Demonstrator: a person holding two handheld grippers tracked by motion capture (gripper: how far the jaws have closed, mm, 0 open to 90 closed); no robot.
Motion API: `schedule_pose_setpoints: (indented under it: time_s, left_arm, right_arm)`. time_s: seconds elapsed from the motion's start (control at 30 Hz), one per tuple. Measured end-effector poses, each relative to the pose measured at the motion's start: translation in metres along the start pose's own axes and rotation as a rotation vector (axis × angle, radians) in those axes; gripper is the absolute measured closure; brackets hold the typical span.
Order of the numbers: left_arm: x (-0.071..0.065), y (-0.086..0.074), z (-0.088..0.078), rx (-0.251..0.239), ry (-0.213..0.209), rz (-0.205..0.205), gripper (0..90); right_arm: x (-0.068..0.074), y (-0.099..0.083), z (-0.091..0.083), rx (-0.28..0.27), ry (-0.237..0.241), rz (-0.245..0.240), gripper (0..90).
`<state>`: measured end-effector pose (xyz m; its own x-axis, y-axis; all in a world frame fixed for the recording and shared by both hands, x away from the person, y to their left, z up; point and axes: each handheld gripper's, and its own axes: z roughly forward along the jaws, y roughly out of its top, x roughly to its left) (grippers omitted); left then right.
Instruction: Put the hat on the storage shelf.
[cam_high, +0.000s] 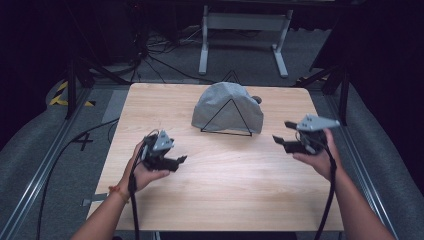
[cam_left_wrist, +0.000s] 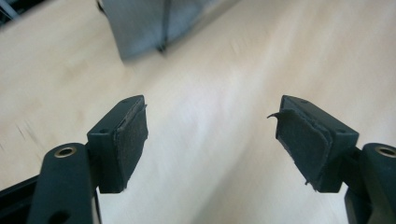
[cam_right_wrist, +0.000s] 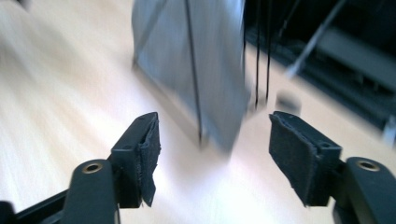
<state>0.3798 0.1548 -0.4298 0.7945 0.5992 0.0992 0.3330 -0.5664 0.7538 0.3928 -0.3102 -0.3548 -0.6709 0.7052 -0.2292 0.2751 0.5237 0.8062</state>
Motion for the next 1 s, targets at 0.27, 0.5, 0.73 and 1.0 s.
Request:
schedule_pose_setpoints:
  time_s: [0.27, 0.5, 0.73, 1.0]
  left_arm:
    - [-0.020, -0.057, -0.008, 0.105, -0.035, -0.030, 19.0]
    - [-0.017, -0.065, -0.002, 0.074, -0.093, -0.066, 17.5]
    - [-0.013, -0.064, 0.002, 0.062, -0.093, -0.065, 14.5]
    - [-0.012, -0.064, 0.002, 0.066, -0.091, -0.066, 14.3]
  right_arm:
    - [0.017, -0.112, -0.020, 0.115, 0.044, 0.170, 31.2]
    - [0.010, -0.146, -0.024, 0.118, -0.012, 0.271, 27.6]
    - [0.005, -0.152, -0.022, 0.157, -0.050, 0.298, 23.6]
    - [0.006, -0.152, -0.021, 0.160, -0.053, 0.293, 22.1]
